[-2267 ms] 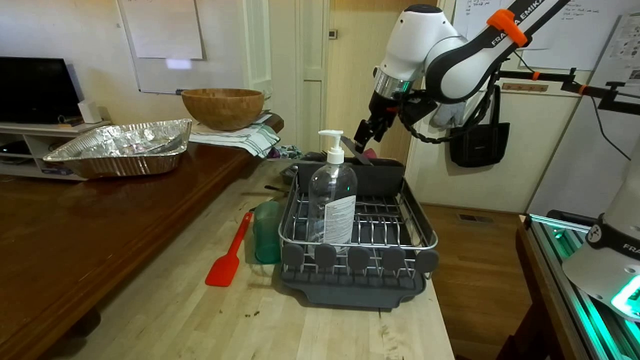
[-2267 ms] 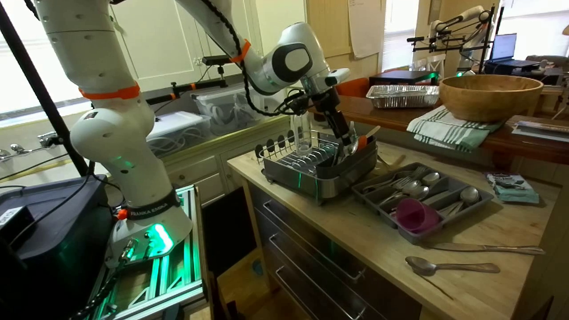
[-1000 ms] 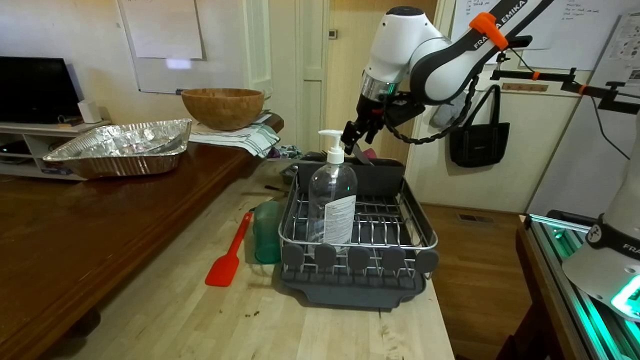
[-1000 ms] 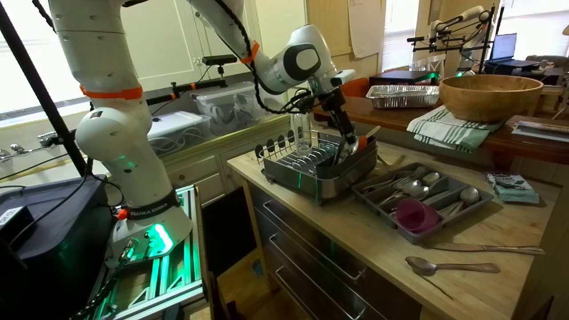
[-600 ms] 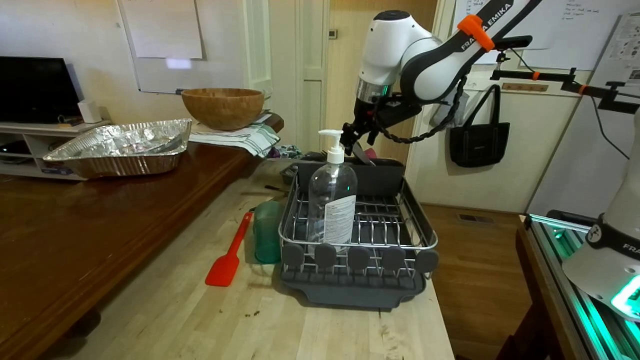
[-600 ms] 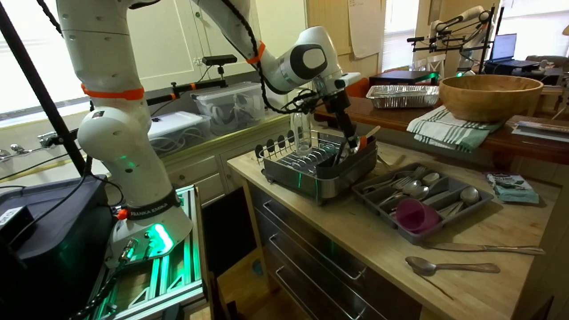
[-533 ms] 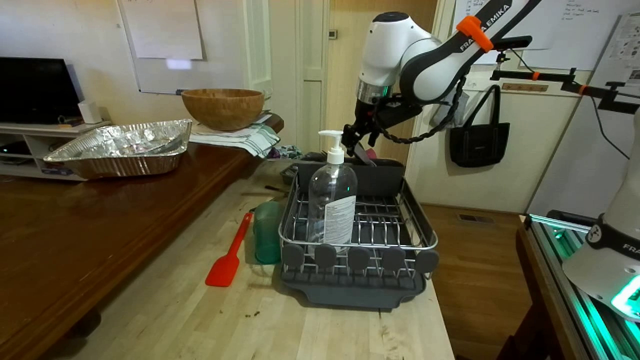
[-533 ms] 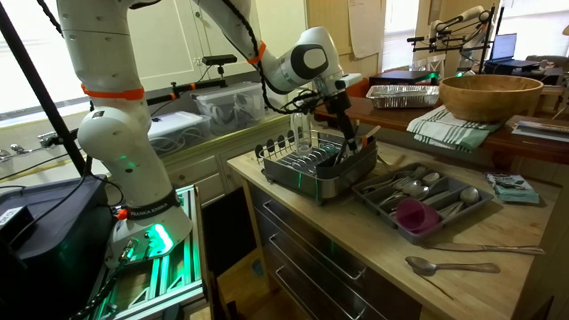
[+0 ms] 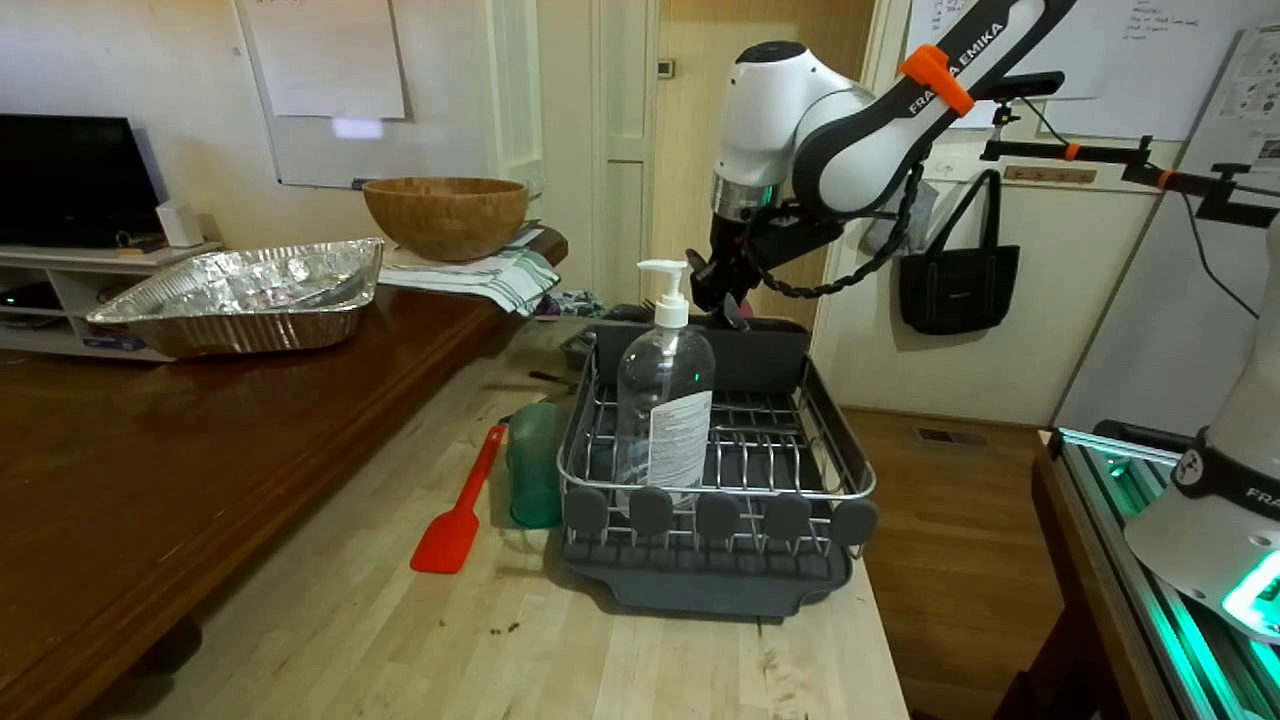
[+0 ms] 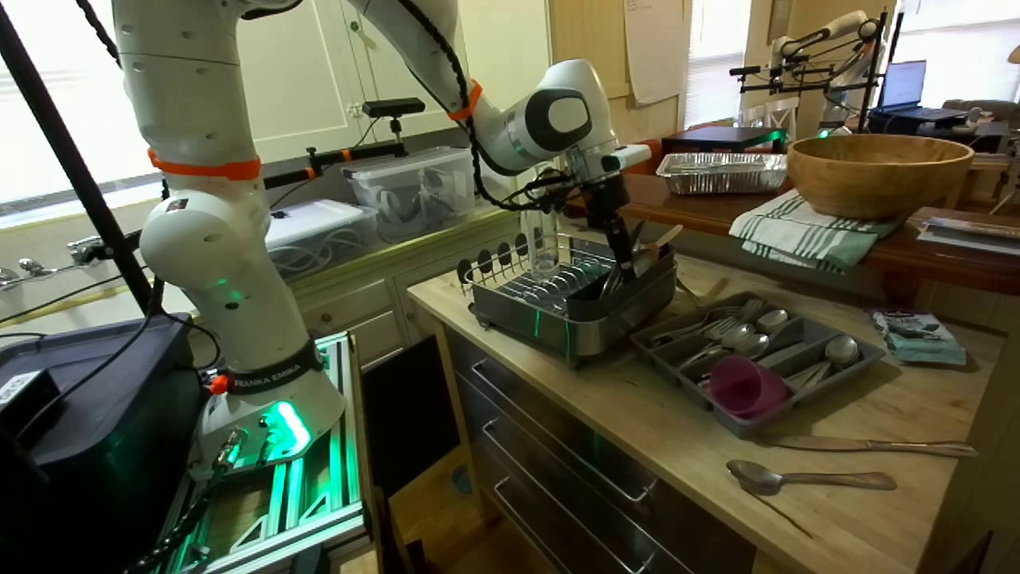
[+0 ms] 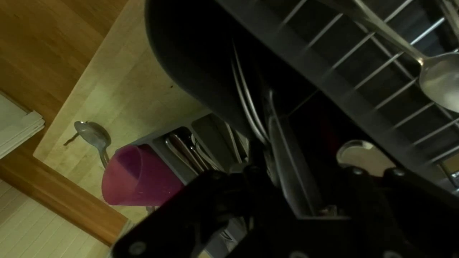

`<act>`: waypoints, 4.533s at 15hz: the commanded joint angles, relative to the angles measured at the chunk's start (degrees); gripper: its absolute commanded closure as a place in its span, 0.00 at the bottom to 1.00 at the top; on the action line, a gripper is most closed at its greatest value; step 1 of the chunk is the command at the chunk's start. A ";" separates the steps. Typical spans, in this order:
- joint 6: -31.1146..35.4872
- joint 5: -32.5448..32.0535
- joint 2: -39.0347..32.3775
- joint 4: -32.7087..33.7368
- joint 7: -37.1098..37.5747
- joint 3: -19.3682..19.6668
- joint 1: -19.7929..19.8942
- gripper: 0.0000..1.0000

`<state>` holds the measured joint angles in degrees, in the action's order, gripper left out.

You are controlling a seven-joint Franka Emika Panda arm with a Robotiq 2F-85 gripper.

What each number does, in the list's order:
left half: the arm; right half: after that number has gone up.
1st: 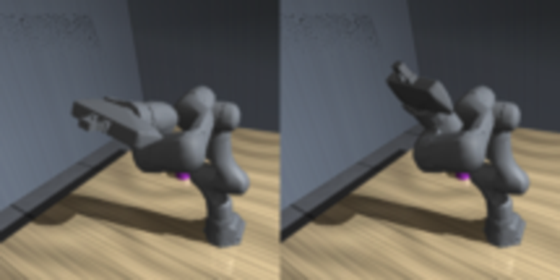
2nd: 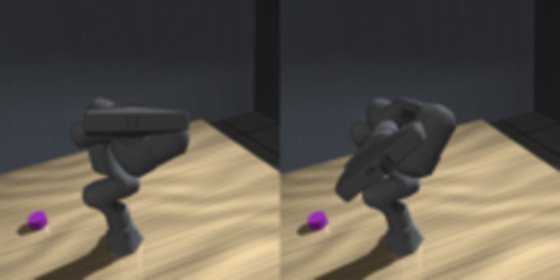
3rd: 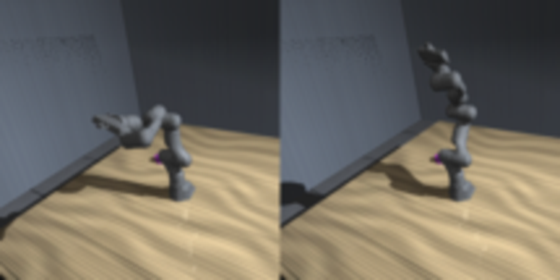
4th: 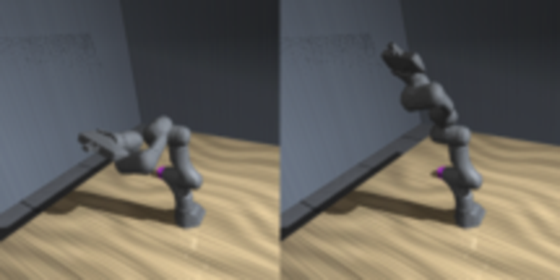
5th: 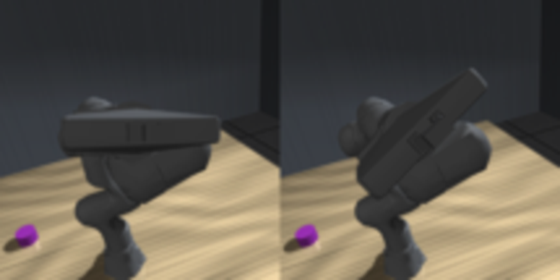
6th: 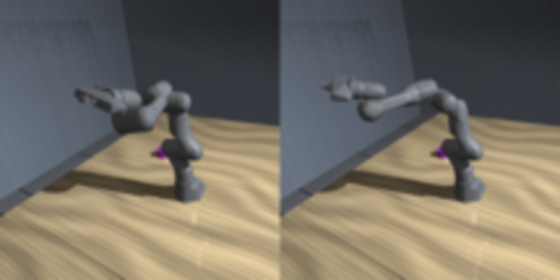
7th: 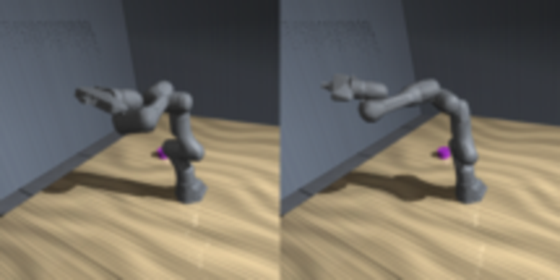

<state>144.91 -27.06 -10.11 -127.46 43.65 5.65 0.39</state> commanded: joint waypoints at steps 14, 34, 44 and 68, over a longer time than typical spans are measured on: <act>-5.94 -1.02 13.76 0.50 -3.27 -2.40 -0.50 0.99; -11.90 15.52 11.24 13.03 -23.06 2.93 8.74 0.99; -10.50 29.78 6.96 14.71 -34.86 5.51 10.41 0.95; -39.98 35.22 -35.76 67.74 -40.33 0.83 15.54 0.99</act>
<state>109.60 7.98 -40.19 -68.35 1.45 7.25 15.94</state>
